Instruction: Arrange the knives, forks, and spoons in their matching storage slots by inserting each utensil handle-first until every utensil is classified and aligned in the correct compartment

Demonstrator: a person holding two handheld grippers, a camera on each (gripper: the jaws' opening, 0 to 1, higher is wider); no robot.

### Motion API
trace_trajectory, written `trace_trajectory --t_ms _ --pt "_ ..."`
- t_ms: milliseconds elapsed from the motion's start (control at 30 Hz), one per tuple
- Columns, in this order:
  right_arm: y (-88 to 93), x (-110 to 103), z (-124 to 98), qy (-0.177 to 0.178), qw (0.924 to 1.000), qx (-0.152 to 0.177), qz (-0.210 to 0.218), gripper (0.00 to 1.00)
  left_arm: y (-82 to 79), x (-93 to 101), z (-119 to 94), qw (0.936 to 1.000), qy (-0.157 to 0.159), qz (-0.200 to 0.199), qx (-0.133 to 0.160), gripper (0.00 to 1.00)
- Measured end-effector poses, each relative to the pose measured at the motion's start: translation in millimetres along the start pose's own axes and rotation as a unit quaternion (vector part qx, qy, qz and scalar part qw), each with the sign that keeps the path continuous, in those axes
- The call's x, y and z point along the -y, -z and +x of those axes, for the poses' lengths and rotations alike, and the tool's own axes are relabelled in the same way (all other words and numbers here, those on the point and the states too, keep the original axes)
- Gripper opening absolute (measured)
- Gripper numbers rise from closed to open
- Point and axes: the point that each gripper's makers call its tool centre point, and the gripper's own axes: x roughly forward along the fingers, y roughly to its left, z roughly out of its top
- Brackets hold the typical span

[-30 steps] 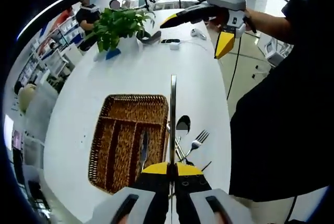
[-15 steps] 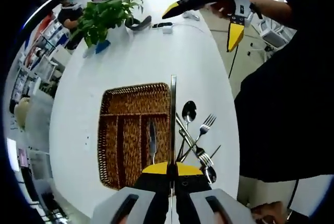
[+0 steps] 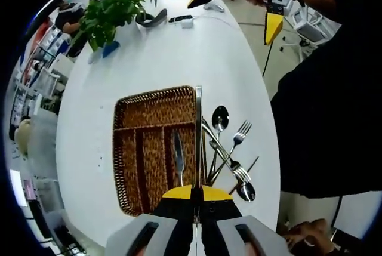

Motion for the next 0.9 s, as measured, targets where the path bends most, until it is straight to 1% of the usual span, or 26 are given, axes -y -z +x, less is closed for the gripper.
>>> trace_trajectory --t_ms 133,300,467,633,700,900 --pt "1.3 2 0 0.001 1.0000 -0.001 0.002 0.99 1.9 -2.5 8 1.0000 0.006 0.001 -0.007 0.00" --pt "2.2 7 -1 0.002 0.9999 0.001 0.012 0.99 5.0 -10.9 20 0.9998 0.014 0.001 -0.016 0.00" --pt "5.2 12 -1 0.007 0.9999 -0.004 0.014 0.99 7.3 -20.0 30 0.9995 0.019 -0.004 -0.025 0.00" --pt "5.5 15 -1 0.008 0.9998 -0.005 0.019 0.99 6.9 -29.1 35 0.9993 0.028 -0.007 -0.026 0.00" --pt "6.9 17 1 0.009 0.9997 -0.007 0.021 0.99 4.8 -32.0 38 0.9991 0.037 -0.015 -0.018 0.00" --pt "7.3 19 3 0.010 0.9996 -0.009 0.026 0.99 5.6 -40.3 46 0.9987 0.040 -0.015 -0.028 0.00"
